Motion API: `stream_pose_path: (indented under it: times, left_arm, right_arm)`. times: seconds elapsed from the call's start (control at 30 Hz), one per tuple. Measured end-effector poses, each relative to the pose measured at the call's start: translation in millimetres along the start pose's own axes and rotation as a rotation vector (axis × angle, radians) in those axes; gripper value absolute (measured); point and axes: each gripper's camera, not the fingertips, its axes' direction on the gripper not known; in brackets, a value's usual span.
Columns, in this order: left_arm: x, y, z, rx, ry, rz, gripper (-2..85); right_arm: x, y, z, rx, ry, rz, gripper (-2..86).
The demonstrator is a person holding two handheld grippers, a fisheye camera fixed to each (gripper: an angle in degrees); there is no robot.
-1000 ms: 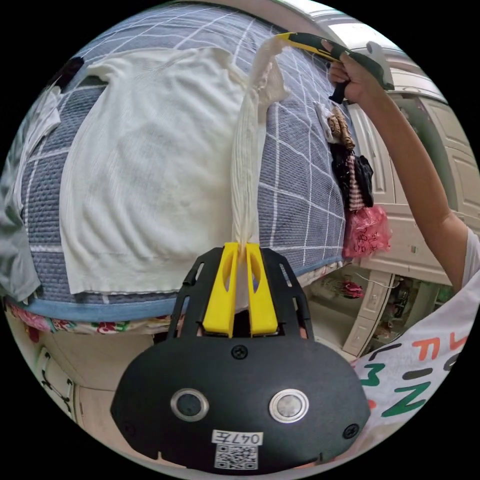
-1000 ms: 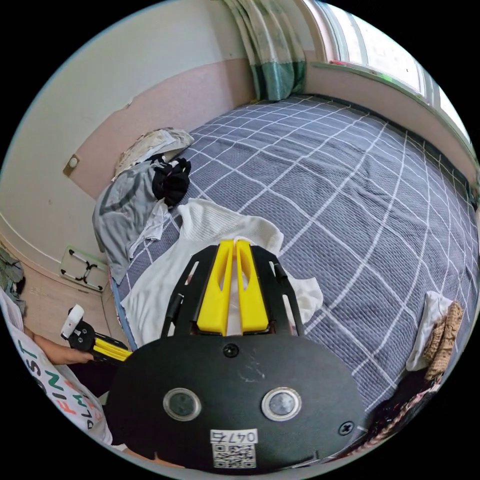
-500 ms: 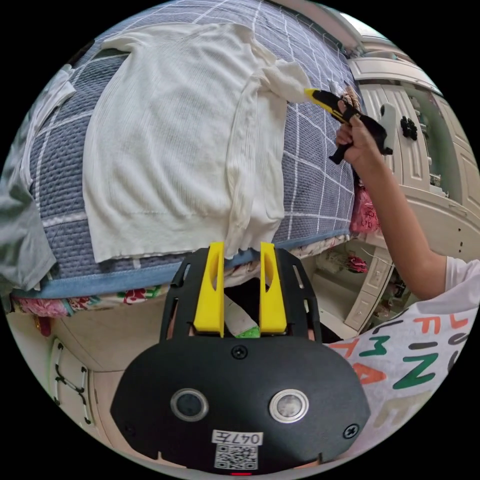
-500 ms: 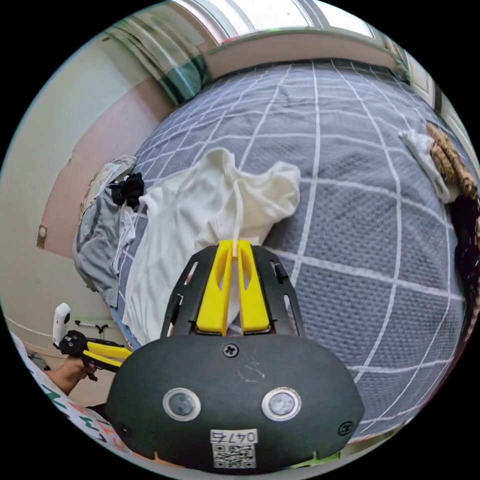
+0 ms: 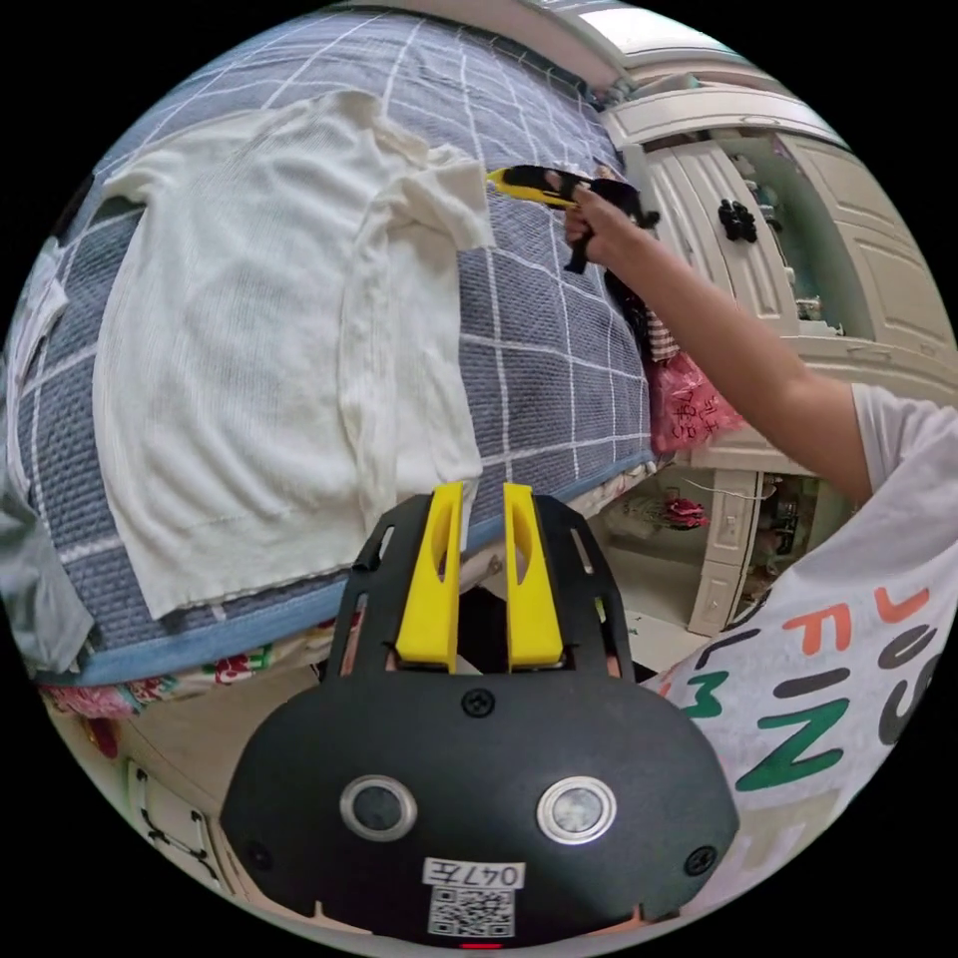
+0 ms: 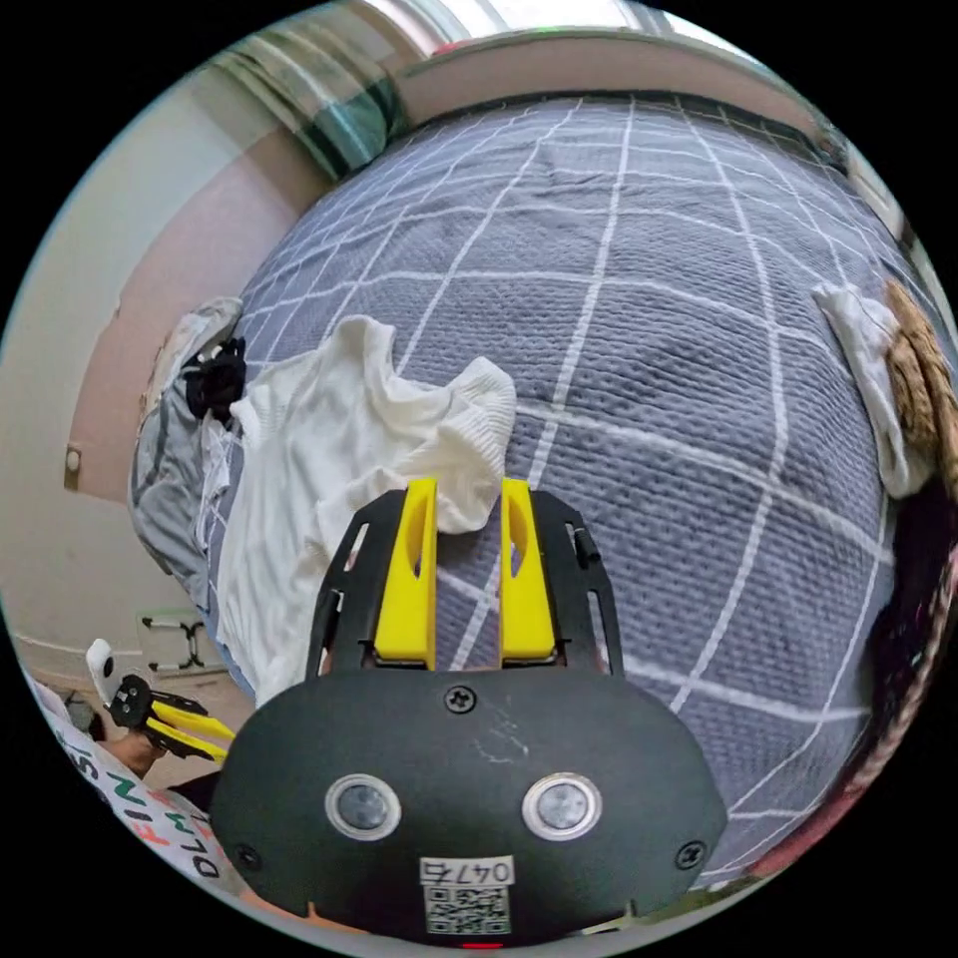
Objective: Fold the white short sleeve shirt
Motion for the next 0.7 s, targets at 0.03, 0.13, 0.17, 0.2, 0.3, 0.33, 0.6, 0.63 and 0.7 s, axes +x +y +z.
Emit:
stream_pose_path:
  times: [0.03, 0.13, 0.17, 0.2, 0.3, 0.33, 0.6, 0.63, 0.7]
  left_arm:
    - [1.4, -2.2, 0.6, 0.008, 0.001, 0.010, 6.7]
    - [0.5, -5.6, 5.2, 0.010, 0.026, 0.016, 6.5]
    - [-0.6, -5.8, 6.5, 0.010, 0.034, 0.014, 6.4]
    - [-1.1, -5.6, 6.8, 0.012, 0.036, 0.013, 6.3]
    - [-5.1, -3.3, 7.2, 0.032, 0.024, 0.002, 6.0]
    - [-7.3, -2.3, 7.6, 0.042, 0.009, -0.006, 5.9]
    - [-17.3, 4.4, 14.6, 0.047, 0.008, -0.043, 5.6]
    - [-17.5, 5.9, 15.1, 0.042, 0.012, -0.038, 5.6]
    - [-18.5, 7.7, 15.5, 0.035, 0.016, -0.031, 5.5]
  right_arm:
    - [2.9, -12.5, 15.3, -0.070, 0.022, -0.023, 4.5]
    - [6.1, -27.3, 44.2, -0.212, 0.004, -0.058, 0.8]
    - [5.3, -29.5, 43.0, -0.198, -0.008, -0.055, 0.4]
    - [-0.3, -34.0, 31.4, -0.105, -0.017, -0.065, 0.1]
    - [-23.0, -59.6, 9.7, 0.035, -0.076, -0.163, 0.0]
    - [-32.4, -74.1, 11.2, 0.048, -0.087, -0.219, 0.0]
    - [-31.8, -96.6, 67.5, -0.066, -0.016, -0.248, 6.4]
    - [-27.9, -82.4, 51.9, 0.025, -0.072, -0.215, 7.2]
    - [-27.9, -53.7, 29.0, 0.126, -0.113, -0.200, 7.7]
